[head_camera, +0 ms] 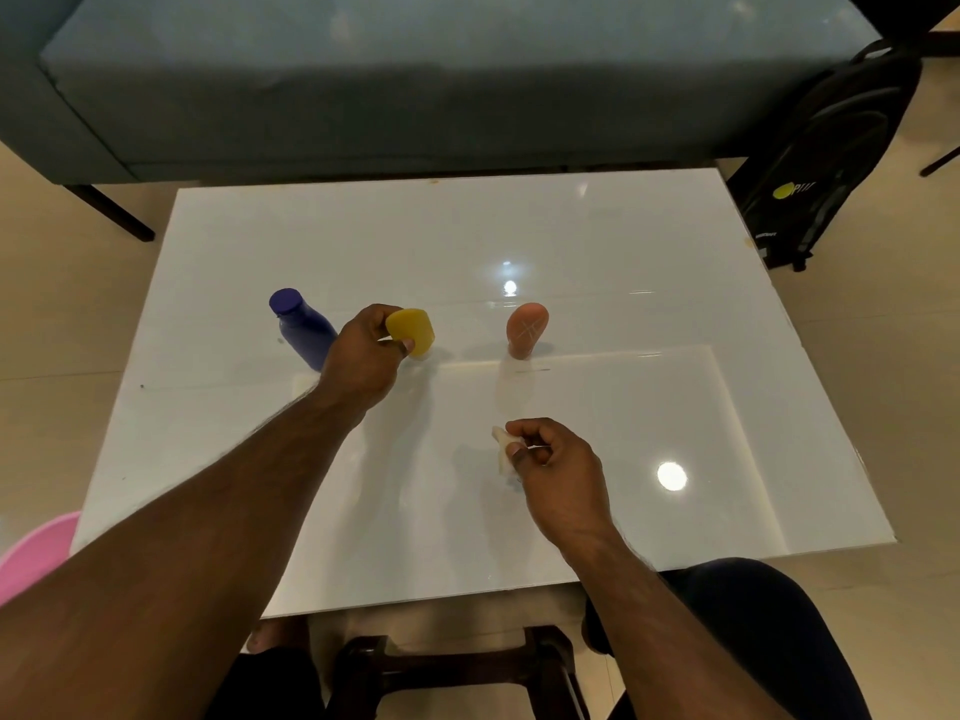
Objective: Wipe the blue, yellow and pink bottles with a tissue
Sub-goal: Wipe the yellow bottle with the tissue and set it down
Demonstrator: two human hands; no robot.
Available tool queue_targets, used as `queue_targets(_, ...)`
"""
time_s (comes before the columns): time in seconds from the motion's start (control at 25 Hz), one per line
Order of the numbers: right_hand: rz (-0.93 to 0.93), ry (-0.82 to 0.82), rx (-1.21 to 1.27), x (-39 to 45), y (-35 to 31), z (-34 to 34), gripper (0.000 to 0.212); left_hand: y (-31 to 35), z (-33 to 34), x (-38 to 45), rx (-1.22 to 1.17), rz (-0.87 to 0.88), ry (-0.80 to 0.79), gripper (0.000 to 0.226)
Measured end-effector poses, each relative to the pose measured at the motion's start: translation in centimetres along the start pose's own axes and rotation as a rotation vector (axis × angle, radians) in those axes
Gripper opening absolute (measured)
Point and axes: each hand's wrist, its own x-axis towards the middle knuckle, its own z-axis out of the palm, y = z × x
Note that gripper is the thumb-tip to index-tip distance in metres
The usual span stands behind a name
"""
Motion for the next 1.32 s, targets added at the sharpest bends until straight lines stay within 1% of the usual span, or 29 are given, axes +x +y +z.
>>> queue_targets(0.44,0.012,-0.012,0.006,0.1,-0.2,0.0,0.017,0.2,0.7,0.6,0.070,0.044,-0.041,0.028)
queue_targets(0.72,0.029,-0.016,0.010,-0.1,-0.5,-0.3,0.014,0.1,1.2,1.1,0.114,0.057,-0.034,0.027)
queue_targets(1.0,0.016,-0.017,0.014,-0.1,-0.5,-0.4,0.016,0.6,1.1,0.9,0.123,0.015,-0.023,0.033)
queue_targets(1.32,0.013,-0.022,-0.010,0.0,-0.5,-0.3,0.016,0.8,1.0,0.9,0.094,0.017,-0.038,0.040)
